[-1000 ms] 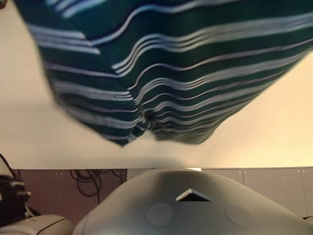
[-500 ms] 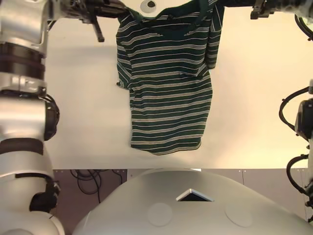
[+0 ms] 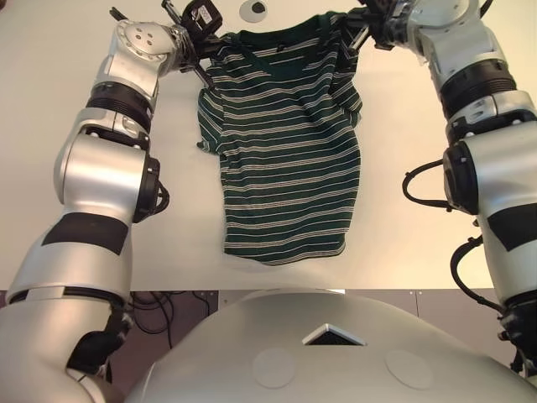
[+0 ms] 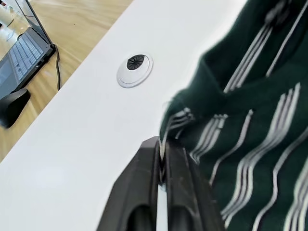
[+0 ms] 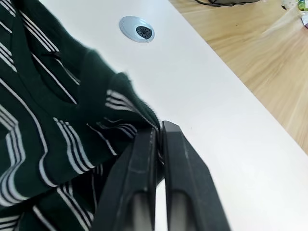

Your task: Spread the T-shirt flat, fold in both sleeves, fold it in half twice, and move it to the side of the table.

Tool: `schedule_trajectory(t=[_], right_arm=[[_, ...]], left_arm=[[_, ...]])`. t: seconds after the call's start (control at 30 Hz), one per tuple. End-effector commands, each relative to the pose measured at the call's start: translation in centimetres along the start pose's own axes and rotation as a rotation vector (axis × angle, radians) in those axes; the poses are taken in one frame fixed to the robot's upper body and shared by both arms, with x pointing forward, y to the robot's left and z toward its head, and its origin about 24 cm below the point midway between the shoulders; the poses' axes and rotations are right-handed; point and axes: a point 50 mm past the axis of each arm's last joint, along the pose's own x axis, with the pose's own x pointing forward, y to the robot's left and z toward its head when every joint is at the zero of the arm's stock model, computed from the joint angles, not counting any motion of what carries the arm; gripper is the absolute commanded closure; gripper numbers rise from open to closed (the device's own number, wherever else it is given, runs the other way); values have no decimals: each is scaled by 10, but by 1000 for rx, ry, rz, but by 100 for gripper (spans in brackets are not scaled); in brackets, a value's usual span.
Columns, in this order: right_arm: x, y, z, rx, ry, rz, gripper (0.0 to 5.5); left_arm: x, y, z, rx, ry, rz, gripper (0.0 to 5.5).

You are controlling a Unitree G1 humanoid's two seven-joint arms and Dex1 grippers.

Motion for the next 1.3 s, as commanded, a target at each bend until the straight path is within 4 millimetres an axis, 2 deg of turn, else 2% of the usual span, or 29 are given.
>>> schedule_trajectory(t=[0.03, 0.1, 0.17, 0.23, 0.33, 0.4, 0.5, 0.57, 0.73, 0.87, 0.97, 1.17, 1.3], right_arm=[[6, 5, 5, 7, -5, -42, 463], [6, 0, 7, -8, -29, -137, 429], [0, -11, 15, -5, -102, -229, 429], [-8, -17, 19, 22, -184, -201, 429], [-17, -16, -3, 58, -183, -43, 429], [-23, -11, -25, 108, -149, 36, 429], [-30, 0, -52, 193, -110, 89, 429], [-32, 8, -63, 255, -84, 100, 429], [-37, 20, -71, 541, -37, 122, 429], [-60, 23, -68, 651, -11, 179, 429], [-68, 38, -71, 630, 33, 203, 429], [-50, 60, -74, 521, 102, 177, 429], [-30, 67, -74, 363, 138, 73, 429]], left_arm=[[-1, 7, -1, -92, 0, 94, 474], [-4, 14, 0, -113, -16, 165, 444], [-9, 23, 3, -133, -51, 224, 444], [-18, 33, 4, -182, -119, 216, 444], [-31, 37, -10, -216, -157, 124, 444], [-41, 35, -31, -208, -127, 67, 444], [-61, 24, -63, -241, -69, -17, 444], [-72, 11, -76, -251, -39, -68, 444], [-92, -22, -71, -256, -46, -138, 444], [-97, -45, -74, -265, -17, -170, 444], [-96, -53, -78, -281, 0, -170, 444], [-91, -62, -83, -313, 16, -172, 444], [-81, -69, -88, -324, 41, -194, 444]])
